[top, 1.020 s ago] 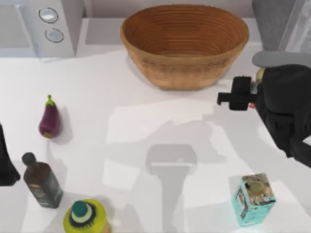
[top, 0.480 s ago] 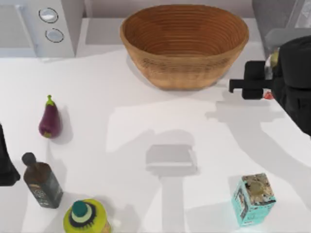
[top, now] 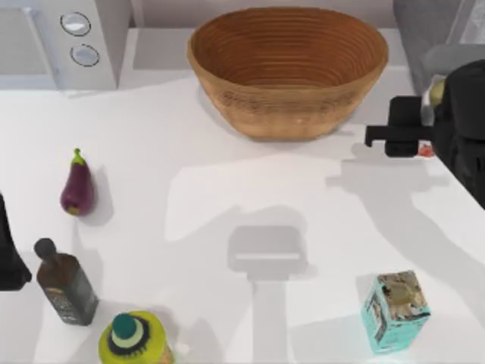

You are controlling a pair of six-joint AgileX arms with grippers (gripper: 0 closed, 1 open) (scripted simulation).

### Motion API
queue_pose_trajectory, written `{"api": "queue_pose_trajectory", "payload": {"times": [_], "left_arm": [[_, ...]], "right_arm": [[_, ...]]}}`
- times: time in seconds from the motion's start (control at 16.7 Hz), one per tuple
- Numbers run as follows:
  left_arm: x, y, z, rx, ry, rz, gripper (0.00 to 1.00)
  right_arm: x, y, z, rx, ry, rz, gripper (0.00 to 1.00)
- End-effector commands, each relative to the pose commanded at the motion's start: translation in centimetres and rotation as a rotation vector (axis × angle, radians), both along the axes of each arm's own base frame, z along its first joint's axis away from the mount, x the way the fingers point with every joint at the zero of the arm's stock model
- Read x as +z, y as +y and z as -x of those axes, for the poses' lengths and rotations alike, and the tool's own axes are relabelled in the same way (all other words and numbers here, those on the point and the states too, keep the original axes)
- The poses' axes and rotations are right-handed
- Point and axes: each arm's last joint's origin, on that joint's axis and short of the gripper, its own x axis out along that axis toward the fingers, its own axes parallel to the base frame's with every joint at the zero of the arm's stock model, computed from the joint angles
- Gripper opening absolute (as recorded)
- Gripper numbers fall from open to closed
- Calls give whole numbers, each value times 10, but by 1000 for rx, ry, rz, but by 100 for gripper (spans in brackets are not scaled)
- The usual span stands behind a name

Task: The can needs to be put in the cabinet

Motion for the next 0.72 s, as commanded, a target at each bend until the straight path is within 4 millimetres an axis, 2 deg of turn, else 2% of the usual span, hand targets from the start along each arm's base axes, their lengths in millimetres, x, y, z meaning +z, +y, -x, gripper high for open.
{"api": "queue_pose_trajectory", "payload": {"times": [0.24,0.48,0.6,0.72], "left_arm": [[0,0,0,0,0,0,100],[0,0,0,0,0,0,100],[0,0,0,0,0,0,100],[0,0,0,0,0,0,100]], "right_arm": [[10,-35,26,0,-52,-28,0],[18,-80,76,1,-196,-70,0],[14,-99,104,2,-294,-80,0],[1,-112,126,4,-383,-73,0]]}}
